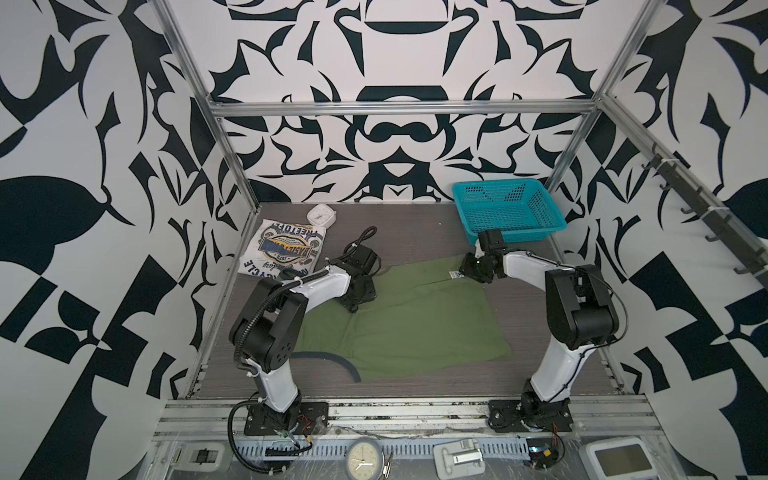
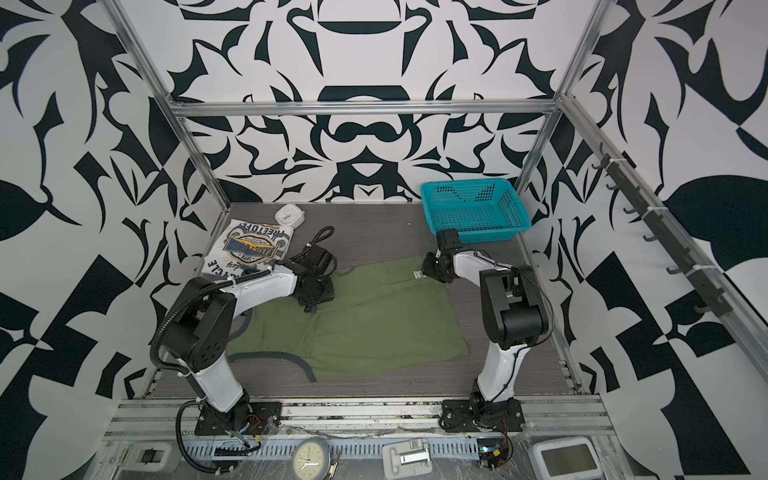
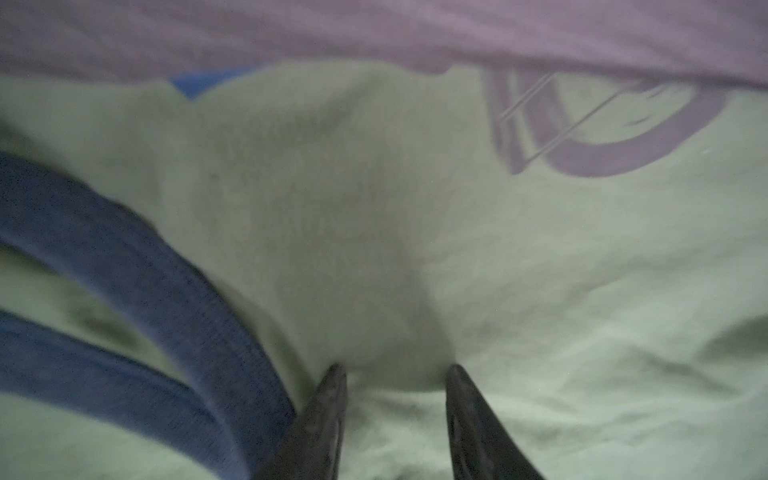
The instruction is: Fold and stack the tank tops
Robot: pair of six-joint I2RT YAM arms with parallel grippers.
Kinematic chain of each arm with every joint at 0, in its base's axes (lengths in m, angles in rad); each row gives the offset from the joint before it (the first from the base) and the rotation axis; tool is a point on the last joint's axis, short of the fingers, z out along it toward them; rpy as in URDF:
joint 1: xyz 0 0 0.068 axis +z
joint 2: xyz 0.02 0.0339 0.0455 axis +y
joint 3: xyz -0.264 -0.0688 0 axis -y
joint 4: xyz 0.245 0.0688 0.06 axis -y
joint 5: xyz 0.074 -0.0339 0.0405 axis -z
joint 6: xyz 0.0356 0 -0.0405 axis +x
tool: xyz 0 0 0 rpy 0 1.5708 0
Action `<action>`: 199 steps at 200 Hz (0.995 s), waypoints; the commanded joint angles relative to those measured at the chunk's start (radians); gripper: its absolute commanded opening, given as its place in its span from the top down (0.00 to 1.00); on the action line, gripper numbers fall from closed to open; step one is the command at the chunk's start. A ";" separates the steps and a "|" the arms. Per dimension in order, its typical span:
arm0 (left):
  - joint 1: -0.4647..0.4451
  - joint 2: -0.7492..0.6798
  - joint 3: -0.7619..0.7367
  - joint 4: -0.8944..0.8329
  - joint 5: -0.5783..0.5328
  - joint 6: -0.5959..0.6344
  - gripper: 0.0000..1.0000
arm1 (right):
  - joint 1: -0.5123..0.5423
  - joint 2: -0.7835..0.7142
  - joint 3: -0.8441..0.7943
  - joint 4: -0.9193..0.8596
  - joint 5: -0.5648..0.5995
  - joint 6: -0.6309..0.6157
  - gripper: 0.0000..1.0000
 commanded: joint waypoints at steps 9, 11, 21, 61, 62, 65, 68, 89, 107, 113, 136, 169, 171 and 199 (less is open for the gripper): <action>-0.015 0.005 -0.067 0.020 0.047 -0.043 0.57 | -0.029 -0.033 -0.045 -0.062 0.050 0.036 0.65; -0.017 0.003 -0.070 0.020 0.047 -0.044 0.58 | -0.032 -0.035 -0.050 -0.063 0.052 0.038 0.65; -0.029 -0.008 -0.077 0.020 0.046 -0.046 0.57 | -0.053 -0.050 -0.082 -0.064 0.050 0.054 0.65; -0.031 -0.127 -0.053 -0.033 0.011 -0.044 0.50 | -0.133 -0.129 -0.194 -0.057 0.069 0.068 0.66; -0.031 -0.132 -0.051 -0.037 0.008 -0.042 0.50 | -0.134 -0.131 -0.196 -0.056 0.069 0.067 0.66; -0.026 -0.143 -0.042 -0.051 -0.004 -0.038 0.48 | -0.138 -0.135 -0.202 -0.055 0.069 0.068 0.66; -0.019 -0.155 -0.033 -0.065 -0.018 -0.033 0.47 | -0.141 -0.140 -0.206 -0.054 0.068 0.069 0.66; 0.089 -0.211 0.035 -0.195 -0.115 -0.035 0.37 | -0.146 -0.163 -0.222 -0.048 0.068 0.067 0.66; 0.249 -0.233 0.063 -0.265 -0.125 -0.062 0.32 | -0.146 -0.170 -0.219 -0.048 0.064 0.068 0.65; 0.304 -0.233 0.067 -0.271 -0.116 -0.063 0.31 | -0.146 -0.172 -0.218 -0.045 0.061 0.070 0.65; 0.466 -0.224 0.076 -0.245 -0.068 -0.055 0.27 | -0.146 -0.199 -0.232 -0.028 0.031 0.065 0.65; 0.569 -0.103 0.168 -0.211 0.009 -0.005 0.26 | -0.144 -0.260 -0.247 -0.016 0.001 0.059 0.65; 0.572 -0.094 0.176 -0.212 0.011 -0.002 0.26 | -0.145 -0.263 -0.247 -0.015 -0.002 0.061 0.65; 0.572 0.020 0.268 -0.258 -0.020 0.003 0.26 | -0.143 -0.289 -0.260 -0.012 -0.029 0.059 0.65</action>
